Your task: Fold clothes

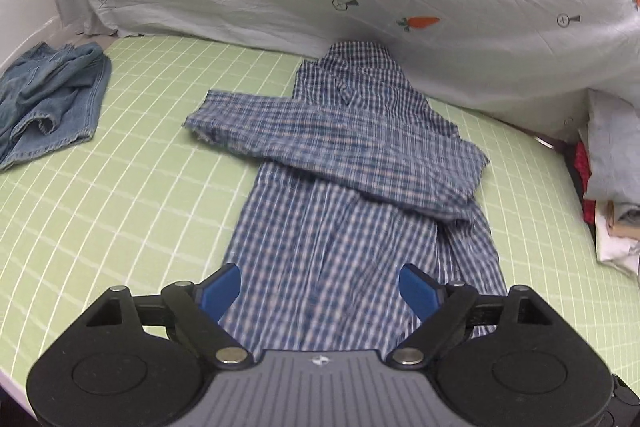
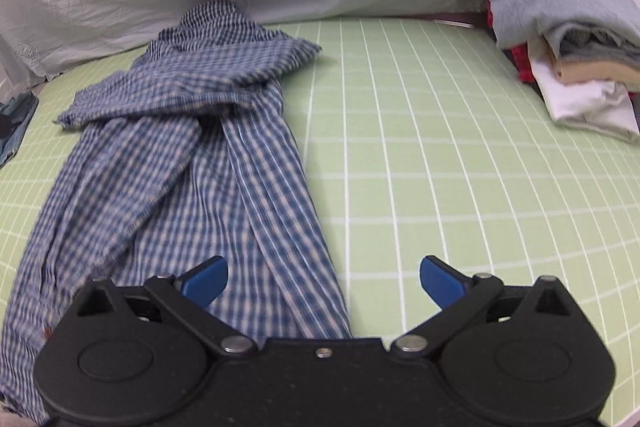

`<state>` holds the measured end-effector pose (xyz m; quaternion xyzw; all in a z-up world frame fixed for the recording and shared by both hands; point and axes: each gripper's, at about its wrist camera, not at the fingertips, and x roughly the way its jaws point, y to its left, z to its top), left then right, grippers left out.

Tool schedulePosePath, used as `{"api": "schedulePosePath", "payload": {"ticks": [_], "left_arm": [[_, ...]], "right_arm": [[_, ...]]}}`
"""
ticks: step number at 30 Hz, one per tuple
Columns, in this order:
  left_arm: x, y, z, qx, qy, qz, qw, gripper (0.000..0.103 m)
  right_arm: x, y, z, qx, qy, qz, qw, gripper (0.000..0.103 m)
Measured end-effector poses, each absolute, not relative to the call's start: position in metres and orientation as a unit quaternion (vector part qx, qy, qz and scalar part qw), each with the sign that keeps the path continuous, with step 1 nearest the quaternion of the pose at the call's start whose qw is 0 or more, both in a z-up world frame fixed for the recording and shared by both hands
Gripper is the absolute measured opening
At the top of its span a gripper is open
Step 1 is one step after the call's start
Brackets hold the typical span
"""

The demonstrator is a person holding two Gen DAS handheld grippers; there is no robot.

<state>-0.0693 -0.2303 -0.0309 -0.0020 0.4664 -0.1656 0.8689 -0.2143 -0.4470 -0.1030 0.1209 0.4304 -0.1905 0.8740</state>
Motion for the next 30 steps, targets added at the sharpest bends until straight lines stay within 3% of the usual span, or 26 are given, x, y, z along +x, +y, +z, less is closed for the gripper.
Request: {"api": "schedulePosePath", "payload": {"ticks": [3,5,7,9,11,13,16,19,30], "left_arm": [[-0.091,-0.228,-0.036,0.008,0.482,-0.146,0.864,0.087],[-0.104,-0.225,-0.038,0.011,0.489,-0.132,0.862,0.087],[-0.117,-0.221,-0.040,0.012,0.493,-0.124,0.861,0.087],[-0.129,-0.215,-0.042,0.010,0.500,-0.113,0.859,0.087],[-0.141,-0.208,-0.044,0.002,0.506,-0.104,0.856,0.087],[-0.149,-0.201,-0.046,-0.007,0.512,-0.099,0.853,0.087],[-0.147,-0.193,-0.049,-0.019,0.518,-0.100,0.850,0.087],[-0.137,-0.192,-0.048,-0.012,0.510,-0.122,0.851,0.087],[-0.108,-0.143,-0.043,0.009,0.501,-0.195,0.843,0.087]], "right_arm": [[-0.225,-0.447,-0.113,0.105,0.448,-0.191,0.867,0.102],[-0.232,-0.446,-0.119,0.099,0.457,-0.189,0.863,0.095],[-0.238,-0.447,-0.123,0.104,0.455,-0.182,0.865,0.077],[-0.241,-0.449,-0.125,0.111,0.456,-0.175,0.866,0.050],[-0.241,-0.450,-0.127,0.119,0.457,-0.159,0.867,0.041],[-0.240,-0.448,-0.127,0.124,0.457,-0.144,0.869,0.017],[-0.241,-0.442,-0.120,0.116,0.447,-0.140,0.876,0.007],[-0.243,-0.435,-0.106,0.118,0.429,-0.145,0.884,0.002],[-0.217,-0.356,-0.063,0.165,0.373,-0.134,0.903,0.002]]}}
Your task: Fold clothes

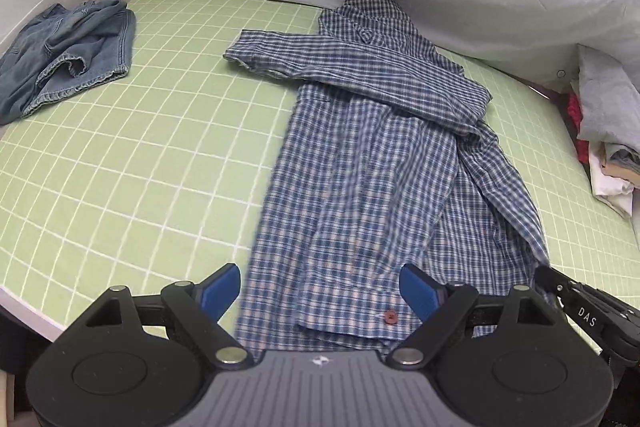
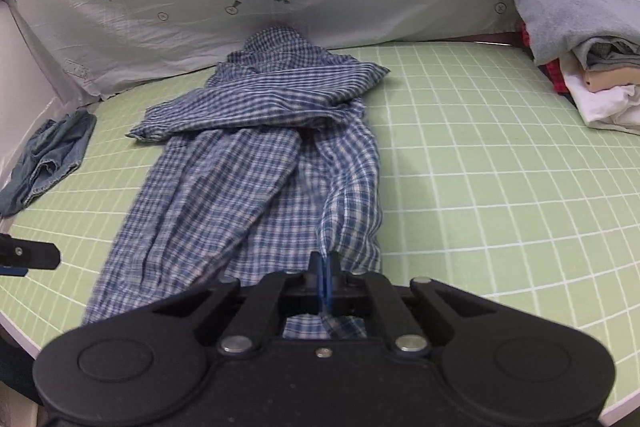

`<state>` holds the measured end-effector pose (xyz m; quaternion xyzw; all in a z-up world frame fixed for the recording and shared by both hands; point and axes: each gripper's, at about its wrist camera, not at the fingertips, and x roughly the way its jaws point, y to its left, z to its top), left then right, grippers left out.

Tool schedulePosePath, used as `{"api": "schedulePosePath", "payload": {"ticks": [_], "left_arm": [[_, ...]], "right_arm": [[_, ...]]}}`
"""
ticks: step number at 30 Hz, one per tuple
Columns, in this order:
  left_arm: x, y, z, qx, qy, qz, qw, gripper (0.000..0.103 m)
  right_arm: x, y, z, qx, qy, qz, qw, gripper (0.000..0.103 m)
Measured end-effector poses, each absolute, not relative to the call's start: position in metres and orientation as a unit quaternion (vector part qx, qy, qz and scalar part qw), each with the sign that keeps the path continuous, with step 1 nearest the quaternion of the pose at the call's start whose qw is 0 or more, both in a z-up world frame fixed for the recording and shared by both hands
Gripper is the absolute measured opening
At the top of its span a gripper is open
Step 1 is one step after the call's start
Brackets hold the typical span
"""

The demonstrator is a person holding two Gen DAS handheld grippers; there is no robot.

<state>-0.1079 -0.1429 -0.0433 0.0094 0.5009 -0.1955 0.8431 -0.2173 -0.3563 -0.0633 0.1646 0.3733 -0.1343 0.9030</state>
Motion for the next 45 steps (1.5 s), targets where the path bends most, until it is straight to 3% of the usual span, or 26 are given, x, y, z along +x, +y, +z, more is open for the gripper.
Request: {"api": "schedulePosePath", "payload": {"ticks": [5,12,14,16,20,30,32,34,36,37,45], "left_arm": [[-0.091,-0.103,-0.040,0.023,0.492,-0.206,0.846,0.087],[-0.070,-0.048,-0.047,0.029,0.504,-0.192,0.842,0.087],[-0.067,-0.036,-0.050,0.025,0.508,-0.190,0.840,0.087],[-0.062,-0.028,-0.052,0.020,0.511,-0.190,0.838,0.087],[-0.058,-0.027,-0.055,0.014,0.513,-0.199,0.835,0.087],[-0.055,-0.051,-0.058,0.011,0.517,-0.229,0.825,0.087],[-0.053,-0.057,-0.056,0.006,0.516,-0.226,0.826,0.087],[-0.050,-0.065,-0.055,0.002,0.514,-0.221,0.829,0.087],[-0.046,-0.072,-0.052,0.002,0.509,-0.213,0.834,0.087],[-0.044,-0.076,-0.051,0.003,0.505,-0.207,0.838,0.087],[-0.009,-0.101,-0.045,-0.029,0.494,-0.154,0.855,0.087]], "right_arm": [[-0.187,-0.305,-0.065,0.185,0.369,-0.106,0.905,0.002],[-0.163,-0.271,-0.115,0.274,0.403,-0.122,0.865,0.004],[-0.170,-0.268,-0.111,0.283,0.387,-0.137,0.867,0.014],[-0.181,-0.269,-0.101,0.287,0.364,-0.162,0.871,0.038],[-0.193,-0.281,-0.089,0.275,0.345,-0.208,0.873,0.038],[-0.192,-0.273,-0.122,0.233,0.427,-0.205,0.850,0.036],[-0.189,-0.277,-0.115,0.221,0.422,-0.204,0.855,0.043],[-0.185,-0.285,-0.104,0.202,0.413,-0.211,0.862,0.071],[-0.182,-0.296,-0.094,0.182,0.400,-0.215,0.872,0.093],[-0.180,-0.302,-0.089,0.174,0.394,-0.213,0.877,0.097],[-0.150,-0.357,-0.061,0.152,0.364,-0.178,0.902,0.103]]}}
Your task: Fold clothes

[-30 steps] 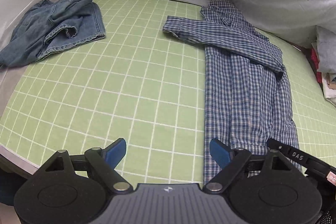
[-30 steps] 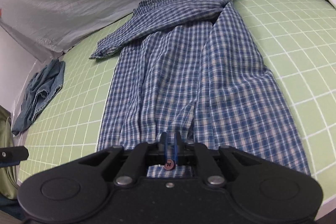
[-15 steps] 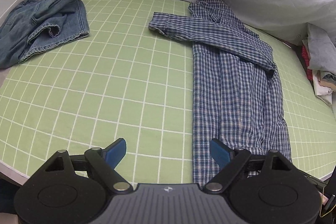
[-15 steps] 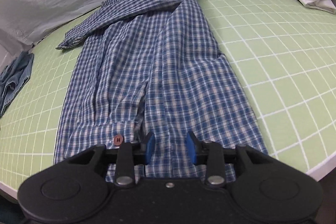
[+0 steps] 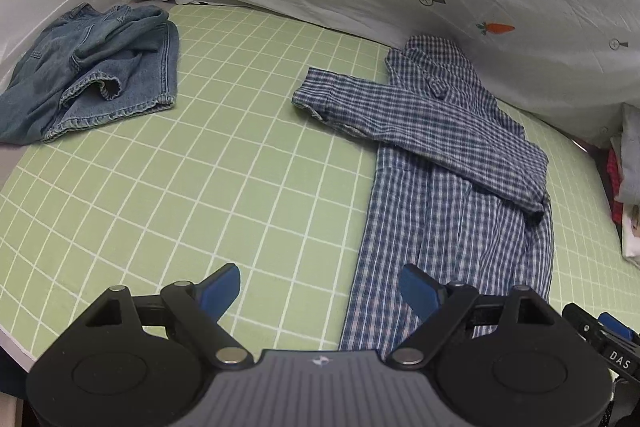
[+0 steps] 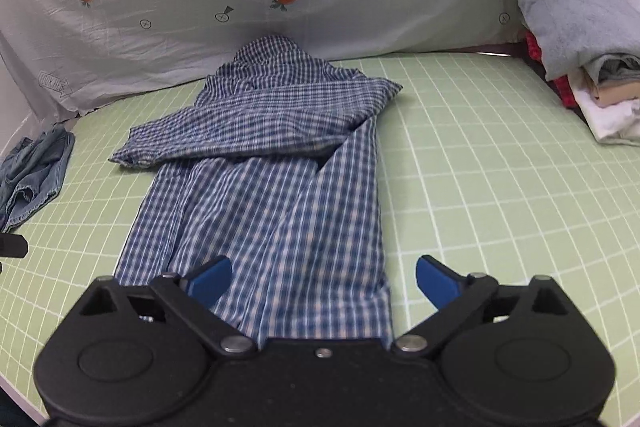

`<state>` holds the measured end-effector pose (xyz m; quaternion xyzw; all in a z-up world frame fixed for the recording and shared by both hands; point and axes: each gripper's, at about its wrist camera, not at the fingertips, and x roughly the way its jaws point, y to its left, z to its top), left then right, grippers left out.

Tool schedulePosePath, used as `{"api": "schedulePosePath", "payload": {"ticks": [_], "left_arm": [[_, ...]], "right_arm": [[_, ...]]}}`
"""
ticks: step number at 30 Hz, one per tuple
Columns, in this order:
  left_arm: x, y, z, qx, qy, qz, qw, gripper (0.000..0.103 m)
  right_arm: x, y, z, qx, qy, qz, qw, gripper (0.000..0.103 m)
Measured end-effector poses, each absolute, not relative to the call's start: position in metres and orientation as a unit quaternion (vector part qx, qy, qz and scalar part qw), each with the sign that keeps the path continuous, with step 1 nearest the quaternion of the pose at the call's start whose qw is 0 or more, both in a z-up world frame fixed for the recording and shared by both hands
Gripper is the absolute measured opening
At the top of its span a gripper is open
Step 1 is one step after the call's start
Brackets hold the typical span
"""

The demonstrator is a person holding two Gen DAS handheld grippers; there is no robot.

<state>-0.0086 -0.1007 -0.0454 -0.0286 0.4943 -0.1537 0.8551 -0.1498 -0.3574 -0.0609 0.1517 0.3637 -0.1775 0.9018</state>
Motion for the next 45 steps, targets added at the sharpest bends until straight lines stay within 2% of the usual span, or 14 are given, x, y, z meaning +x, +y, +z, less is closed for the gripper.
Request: {"api": "schedulePosePath", "payload": {"ticks": [5,14,24,25,26,28,29,30,31,33,35,37,41,45], "left_arm": [[0.023,-0.112,-0.050,-0.038,0.494,-0.125,0.859,0.087],[0.125,-0.141,-0.072,-0.063,0.511,-0.096,0.852,0.086],[0.234,-0.174,-0.119,-0.034,0.548,-0.078,0.832,0.081],[0.238,-0.176,-0.122,-0.033,0.548,-0.079,0.832,0.081],[0.241,-0.177,-0.124,-0.032,0.548,-0.079,0.832,0.079],[0.246,-0.179,-0.128,-0.030,0.550,-0.078,0.831,0.070],[0.247,-0.180,-0.130,-0.032,0.552,-0.080,0.829,0.065],[0.248,-0.181,-0.132,-0.033,0.556,-0.085,0.826,0.063],[0.249,-0.183,-0.134,-0.033,0.558,-0.095,0.824,0.059],[0.247,-0.188,-0.136,-0.022,0.556,-0.110,0.823,0.052],[0.245,-0.192,-0.135,-0.011,0.552,-0.113,0.826,0.036],[0.244,-0.191,-0.135,-0.025,0.552,-0.125,0.824,0.025],[0.242,-0.186,-0.123,-0.045,0.531,-0.130,0.836,0.013],[0.237,-0.174,-0.082,-0.062,0.472,-0.136,0.869,0.010]], "right_arm": [[-0.114,-0.387,-0.060,0.129,0.348,-0.160,0.915,0.103],[-0.009,-0.443,-0.085,0.171,0.364,-0.151,0.903,0.103],[0.058,-0.486,-0.128,0.234,0.413,-0.209,0.855,0.073],[0.060,-0.486,-0.129,0.227,0.412,-0.209,0.857,0.064],[0.061,-0.486,-0.130,0.216,0.410,-0.206,0.862,0.058],[0.064,-0.484,-0.130,0.198,0.413,-0.200,0.866,0.036],[0.064,-0.484,-0.130,0.196,0.412,-0.198,0.868,0.029],[0.064,-0.484,-0.129,0.196,0.410,-0.197,0.869,0.016],[0.064,-0.484,-0.129,0.198,0.409,-0.196,0.869,0.010],[0.064,-0.486,-0.126,0.202,0.408,-0.196,0.869,0.008],[0.065,-0.485,-0.122,0.188,0.407,-0.195,0.873,0.006],[0.065,-0.482,-0.117,0.176,0.402,-0.198,0.877,0.005],[0.060,-0.481,-0.104,0.171,0.376,-0.206,0.887,0.002],[0.056,-0.473,-0.069,0.140,0.327,-0.208,0.911,0.002]]}}
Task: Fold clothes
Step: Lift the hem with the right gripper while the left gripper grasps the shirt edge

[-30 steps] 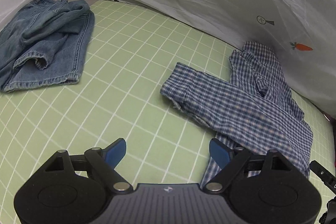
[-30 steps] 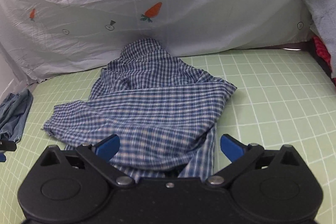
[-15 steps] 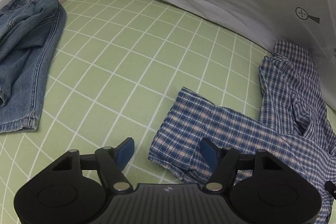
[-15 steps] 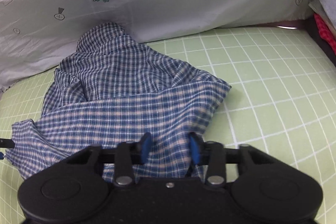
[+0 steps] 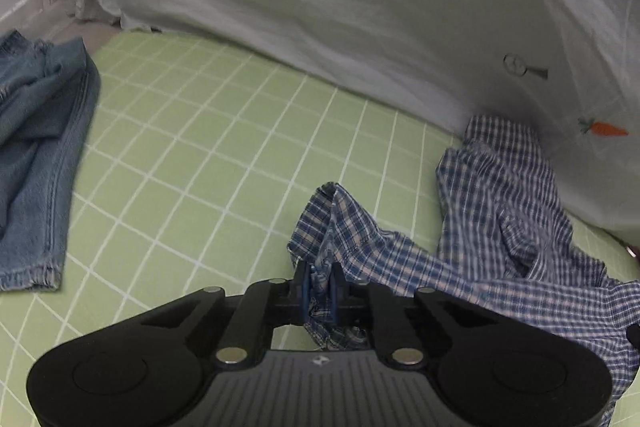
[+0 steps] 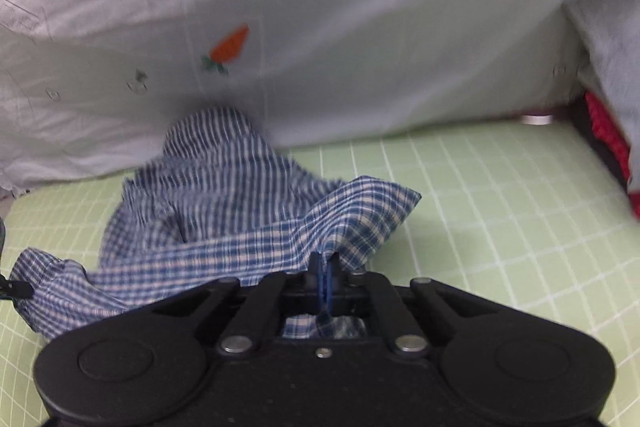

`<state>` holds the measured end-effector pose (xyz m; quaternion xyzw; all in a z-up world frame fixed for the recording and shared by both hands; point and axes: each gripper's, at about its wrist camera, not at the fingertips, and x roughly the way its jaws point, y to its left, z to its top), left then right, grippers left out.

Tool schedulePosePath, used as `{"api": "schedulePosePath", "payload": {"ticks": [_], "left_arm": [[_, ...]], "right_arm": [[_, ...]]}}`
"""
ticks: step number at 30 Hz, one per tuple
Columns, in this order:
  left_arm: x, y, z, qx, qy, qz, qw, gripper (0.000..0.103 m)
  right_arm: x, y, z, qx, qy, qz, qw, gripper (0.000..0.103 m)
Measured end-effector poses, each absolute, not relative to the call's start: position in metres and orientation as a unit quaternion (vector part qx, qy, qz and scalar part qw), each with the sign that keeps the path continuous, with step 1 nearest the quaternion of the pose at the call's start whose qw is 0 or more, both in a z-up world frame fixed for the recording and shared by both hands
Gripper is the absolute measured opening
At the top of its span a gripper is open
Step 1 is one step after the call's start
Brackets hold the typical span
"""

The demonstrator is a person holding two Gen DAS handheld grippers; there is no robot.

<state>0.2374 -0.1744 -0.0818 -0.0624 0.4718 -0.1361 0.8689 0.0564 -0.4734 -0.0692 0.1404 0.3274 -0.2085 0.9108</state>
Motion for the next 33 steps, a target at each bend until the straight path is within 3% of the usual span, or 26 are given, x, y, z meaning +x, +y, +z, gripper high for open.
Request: {"api": "schedulePosePath", "payload": {"ticks": [5,8,10,13,15,19,21,23,25,26,27,33], "left_arm": [[0.233,-0.140,-0.030,-0.108,0.391,-0.113,0.907,0.010],[0.237,-0.121,-0.033,-0.111,0.377,-0.067,0.917,0.010],[0.244,-0.109,-0.050,-0.115,0.402,-0.039,0.908,0.011],[0.247,-0.096,-0.071,-0.126,0.431,-0.022,0.893,0.011],[0.245,-0.092,-0.080,-0.124,0.442,-0.019,0.888,0.011],[0.244,-0.090,-0.095,-0.126,0.456,-0.016,0.881,0.011],[0.246,-0.090,-0.098,-0.125,0.460,-0.014,0.879,0.011],[0.247,-0.090,-0.100,-0.125,0.461,-0.013,0.878,0.011],[0.248,-0.090,-0.101,-0.127,0.462,-0.011,0.878,0.011],[0.249,-0.089,-0.102,-0.128,0.463,-0.008,0.877,0.011],[0.250,-0.089,-0.103,-0.129,0.463,-0.005,0.877,0.011],[0.253,-0.089,-0.110,-0.134,0.472,-0.004,0.871,0.011]], "right_arm": [[0.065,-0.458,-0.021,0.123,0.250,-0.183,0.943,0.002],[0.089,-0.450,-0.027,0.119,0.260,-0.148,0.947,0.006],[0.106,-0.453,-0.045,0.155,0.298,-0.145,0.931,0.043],[0.100,-0.469,-0.068,0.257,0.297,-0.160,0.905,0.069],[0.091,-0.480,-0.081,0.295,0.302,-0.190,0.886,0.077],[0.088,-0.509,-0.111,0.337,0.331,-0.221,0.853,0.078],[0.092,-0.524,-0.127,0.360,0.347,-0.222,0.837,0.078],[0.099,-0.534,-0.137,0.369,0.351,-0.210,0.834,0.071],[0.108,-0.543,-0.145,0.377,0.358,-0.193,0.832,0.044],[0.114,-0.547,-0.146,0.376,0.358,-0.186,0.834,0.014],[0.119,-0.550,-0.145,0.373,0.357,-0.179,0.837,0.005],[0.136,-0.569,-0.138,0.354,0.340,-0.181,0.852,0.003]]}}
